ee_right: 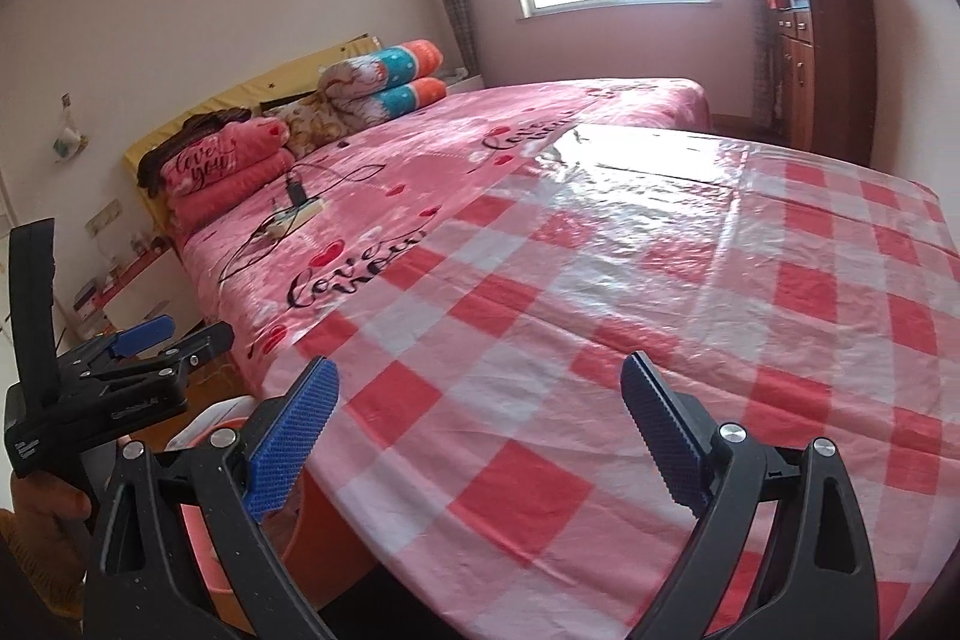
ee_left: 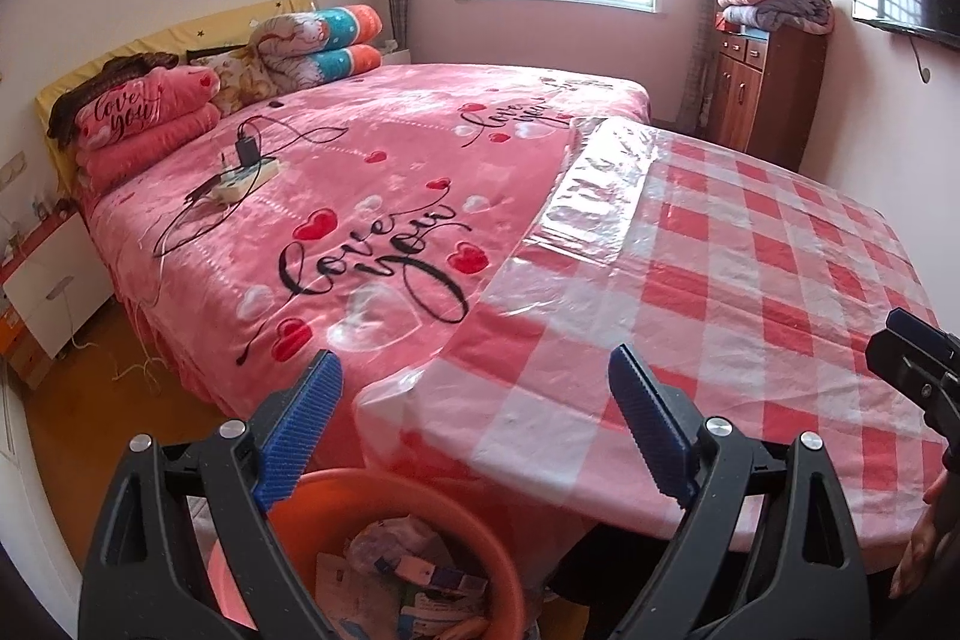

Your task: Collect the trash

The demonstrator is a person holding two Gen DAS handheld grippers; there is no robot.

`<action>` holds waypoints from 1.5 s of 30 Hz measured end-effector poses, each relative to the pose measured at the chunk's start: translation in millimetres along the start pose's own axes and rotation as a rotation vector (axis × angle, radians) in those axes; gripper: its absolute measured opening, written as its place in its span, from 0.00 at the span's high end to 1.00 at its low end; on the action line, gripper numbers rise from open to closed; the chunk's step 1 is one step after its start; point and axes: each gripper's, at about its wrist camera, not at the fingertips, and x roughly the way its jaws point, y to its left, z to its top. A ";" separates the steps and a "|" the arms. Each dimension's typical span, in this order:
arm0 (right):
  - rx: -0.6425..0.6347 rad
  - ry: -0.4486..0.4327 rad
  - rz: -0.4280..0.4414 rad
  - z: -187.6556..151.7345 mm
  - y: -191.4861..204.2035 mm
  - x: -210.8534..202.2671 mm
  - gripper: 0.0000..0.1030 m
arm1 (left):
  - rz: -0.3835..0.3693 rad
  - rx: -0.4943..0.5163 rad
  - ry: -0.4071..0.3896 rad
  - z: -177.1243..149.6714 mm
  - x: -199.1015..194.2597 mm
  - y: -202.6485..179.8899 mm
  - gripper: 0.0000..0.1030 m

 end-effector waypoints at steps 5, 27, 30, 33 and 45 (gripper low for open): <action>0.010 -0.027 -0.040 1.3 -15.5 -6.4 0.09 | -0.008 0.015 -0.004 4.8 3.4 -14.2 0.12; 0.100 -0.084 -0.202 -1.9 -87.2 -24.8 0.08 | -0.063 0.122 -0.025 21.9 23.2 -101.6 0.04; 0.118 -0.086 -0.237 -3.4 -99.1 -26.7 0.07 | -0.075 0.135 -0.024 23.0 26.8 -114.0 0.04; 0.146 -0.087 -0.264 -5.2 -114.1 -28.9 0.07 | -0.087 0.150 -0.023 24.0 30.0 -127.4 0.04; 0.214 -0.104 -0.362 -6.9 -154.6 -35.8 0.07 | -0.138 0.187 -0.031 29.5 40.5 -170.8 0.04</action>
